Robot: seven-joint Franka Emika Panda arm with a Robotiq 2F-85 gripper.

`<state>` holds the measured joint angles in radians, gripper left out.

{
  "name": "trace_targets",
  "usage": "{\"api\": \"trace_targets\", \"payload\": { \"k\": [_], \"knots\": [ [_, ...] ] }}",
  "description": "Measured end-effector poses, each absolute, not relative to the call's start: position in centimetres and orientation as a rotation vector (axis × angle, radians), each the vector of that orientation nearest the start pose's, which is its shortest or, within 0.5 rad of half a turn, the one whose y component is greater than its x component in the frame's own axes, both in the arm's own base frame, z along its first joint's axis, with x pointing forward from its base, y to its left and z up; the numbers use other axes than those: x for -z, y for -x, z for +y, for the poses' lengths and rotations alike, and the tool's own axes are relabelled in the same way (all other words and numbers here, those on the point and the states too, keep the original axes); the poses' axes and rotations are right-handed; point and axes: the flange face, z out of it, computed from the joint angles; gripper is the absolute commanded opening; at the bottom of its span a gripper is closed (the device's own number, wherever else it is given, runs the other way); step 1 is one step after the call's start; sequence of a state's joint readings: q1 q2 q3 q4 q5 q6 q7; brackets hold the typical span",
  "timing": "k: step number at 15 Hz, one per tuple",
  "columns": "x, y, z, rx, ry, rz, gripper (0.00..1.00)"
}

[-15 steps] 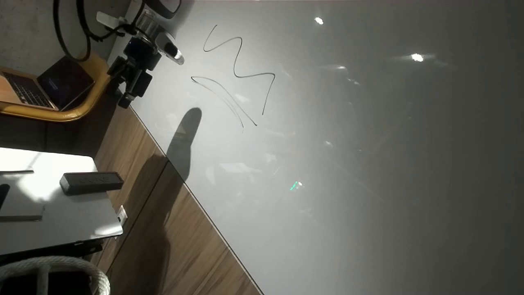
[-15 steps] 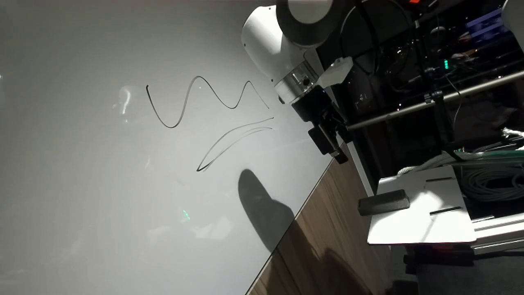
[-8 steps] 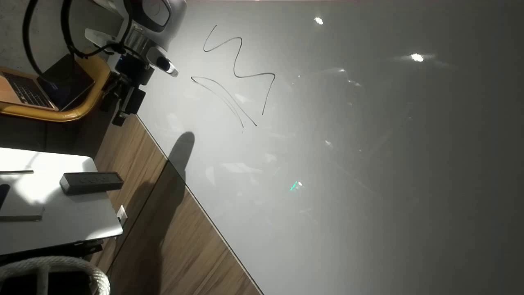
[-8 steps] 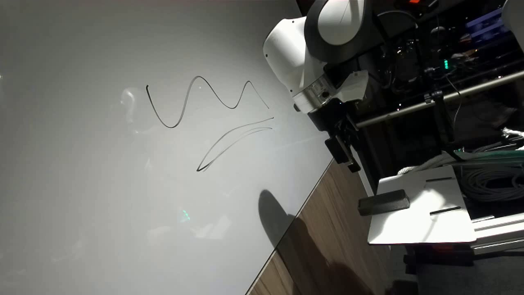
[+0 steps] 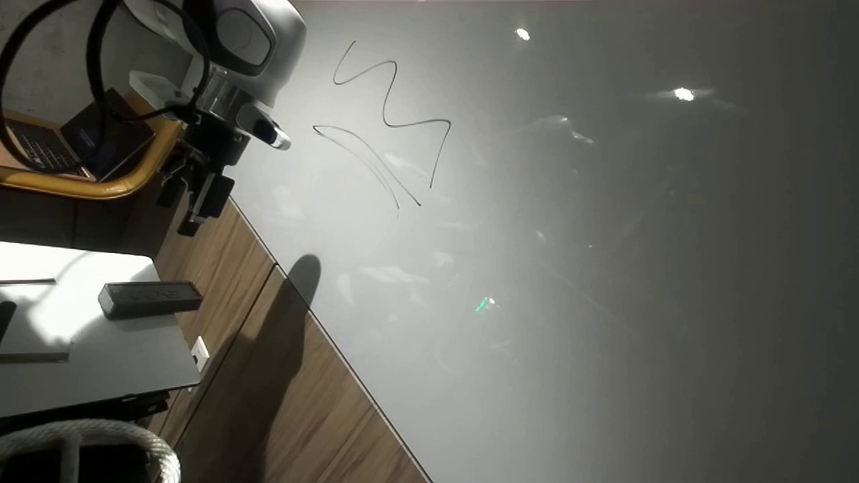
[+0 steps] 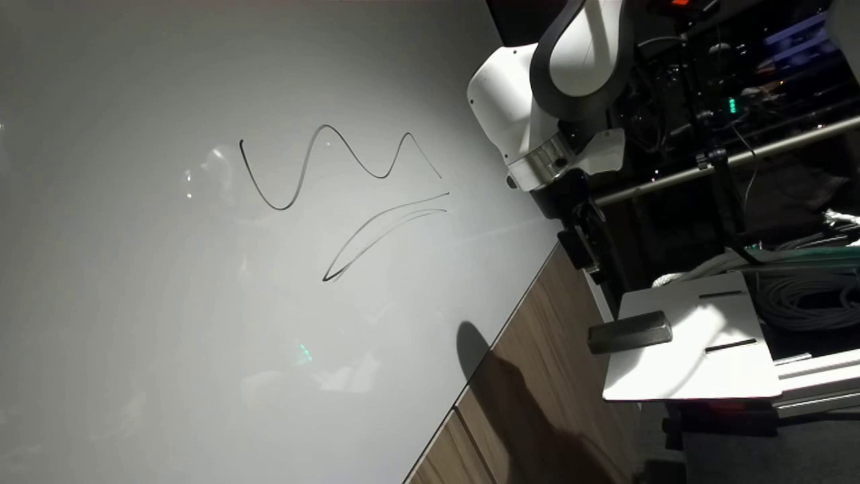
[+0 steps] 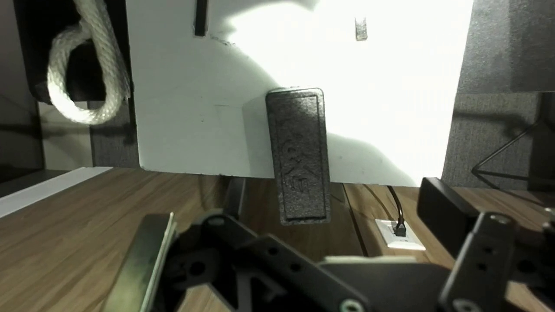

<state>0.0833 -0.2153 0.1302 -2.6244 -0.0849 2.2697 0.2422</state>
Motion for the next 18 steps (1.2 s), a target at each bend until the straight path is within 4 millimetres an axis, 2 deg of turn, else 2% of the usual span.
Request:
{"api": "trace_targets", "payload": {
  "k": [5, 15, 18],
  "knots": [
    [-29.0, -38.4, 7.3, -0.246, 3.246, -0.093, 1.0],
    [-28.8, -38.4, 7.5, -0.251, 3.247, -0.101, 1.0],
    [-27.8, -38.6, 7.0, -0.172, 3.242, -0.105, 1.0]
  ]
}}
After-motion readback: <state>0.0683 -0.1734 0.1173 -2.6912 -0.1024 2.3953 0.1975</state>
